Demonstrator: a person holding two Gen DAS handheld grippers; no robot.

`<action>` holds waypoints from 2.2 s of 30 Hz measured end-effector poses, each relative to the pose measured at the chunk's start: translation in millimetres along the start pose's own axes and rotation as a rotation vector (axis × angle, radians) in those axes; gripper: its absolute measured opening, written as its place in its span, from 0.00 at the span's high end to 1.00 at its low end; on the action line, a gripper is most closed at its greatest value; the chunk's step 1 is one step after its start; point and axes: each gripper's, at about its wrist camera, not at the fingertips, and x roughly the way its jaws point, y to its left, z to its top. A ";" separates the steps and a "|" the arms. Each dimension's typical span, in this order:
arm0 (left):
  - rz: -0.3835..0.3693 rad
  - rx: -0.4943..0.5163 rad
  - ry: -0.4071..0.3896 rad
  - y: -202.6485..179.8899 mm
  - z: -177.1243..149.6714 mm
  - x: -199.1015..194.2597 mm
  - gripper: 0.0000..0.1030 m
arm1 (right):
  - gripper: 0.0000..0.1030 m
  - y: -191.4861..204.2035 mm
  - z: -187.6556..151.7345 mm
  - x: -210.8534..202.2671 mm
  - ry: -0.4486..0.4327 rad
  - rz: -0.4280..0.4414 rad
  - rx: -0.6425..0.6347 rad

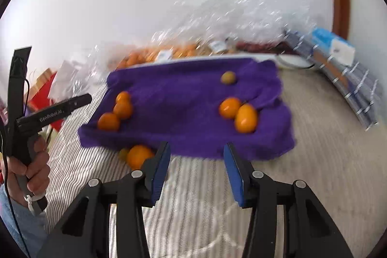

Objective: Organize fruits
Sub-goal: 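Move both tools back to the loose fruit and grasp the red tomato with the right tool, then grasp an orange with the left tool while the right tool holds the red tomato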

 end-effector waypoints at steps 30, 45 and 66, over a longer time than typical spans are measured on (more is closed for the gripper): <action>-0.085 -0.101 0.149 51.1 -68.7 -10.6 0.61 | 0.76 54.7 -37.4 63.2 0.133 0.056 -0.154; -0.266 -0.044 0.247 -5.4 -99.3 1.1 0.61 | 0.76 -12.9 -50.4 12.5 0.077 -0.040 -0.067; -0.346 0.113 0.275 -99.6 -105.1 9.6 0.58 | 0.76 -94.9 -66.4 -28.9 0.042 -0.142 0.073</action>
